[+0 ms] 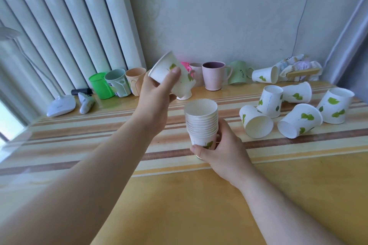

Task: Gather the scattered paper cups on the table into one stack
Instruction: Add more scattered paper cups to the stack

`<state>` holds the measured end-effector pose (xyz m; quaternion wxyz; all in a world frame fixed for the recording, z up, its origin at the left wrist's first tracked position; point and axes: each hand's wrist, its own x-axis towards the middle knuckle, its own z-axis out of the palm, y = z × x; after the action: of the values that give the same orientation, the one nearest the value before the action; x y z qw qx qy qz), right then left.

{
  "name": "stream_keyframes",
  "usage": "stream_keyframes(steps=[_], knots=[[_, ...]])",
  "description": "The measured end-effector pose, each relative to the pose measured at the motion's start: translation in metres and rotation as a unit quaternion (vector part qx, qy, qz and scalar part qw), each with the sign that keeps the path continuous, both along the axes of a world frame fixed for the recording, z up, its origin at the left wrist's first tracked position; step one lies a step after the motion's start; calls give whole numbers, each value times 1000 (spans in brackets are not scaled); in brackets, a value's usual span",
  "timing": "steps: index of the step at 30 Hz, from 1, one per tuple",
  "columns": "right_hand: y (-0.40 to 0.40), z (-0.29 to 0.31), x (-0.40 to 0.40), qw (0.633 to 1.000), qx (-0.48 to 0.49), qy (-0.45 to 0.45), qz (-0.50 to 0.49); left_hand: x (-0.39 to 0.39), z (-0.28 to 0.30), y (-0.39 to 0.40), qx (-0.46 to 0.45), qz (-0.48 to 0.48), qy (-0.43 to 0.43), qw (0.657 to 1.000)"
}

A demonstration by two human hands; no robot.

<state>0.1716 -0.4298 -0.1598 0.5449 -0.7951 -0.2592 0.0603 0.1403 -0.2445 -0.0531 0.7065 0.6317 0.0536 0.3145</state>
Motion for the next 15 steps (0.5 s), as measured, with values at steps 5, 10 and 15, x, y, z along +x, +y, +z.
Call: stream_keyframes(steps=[5,10,15], knots=[[-1,0,-1,1000,4,-5,-2,-20,2,-15,118,-32,36,992],[-1,0,-1,1000,2,-8,3,-26,-20,-14,216,-34,98,971],[-1,0,0,1000,4,-7,3,-25,-33,-6,182,-88,105,974]])
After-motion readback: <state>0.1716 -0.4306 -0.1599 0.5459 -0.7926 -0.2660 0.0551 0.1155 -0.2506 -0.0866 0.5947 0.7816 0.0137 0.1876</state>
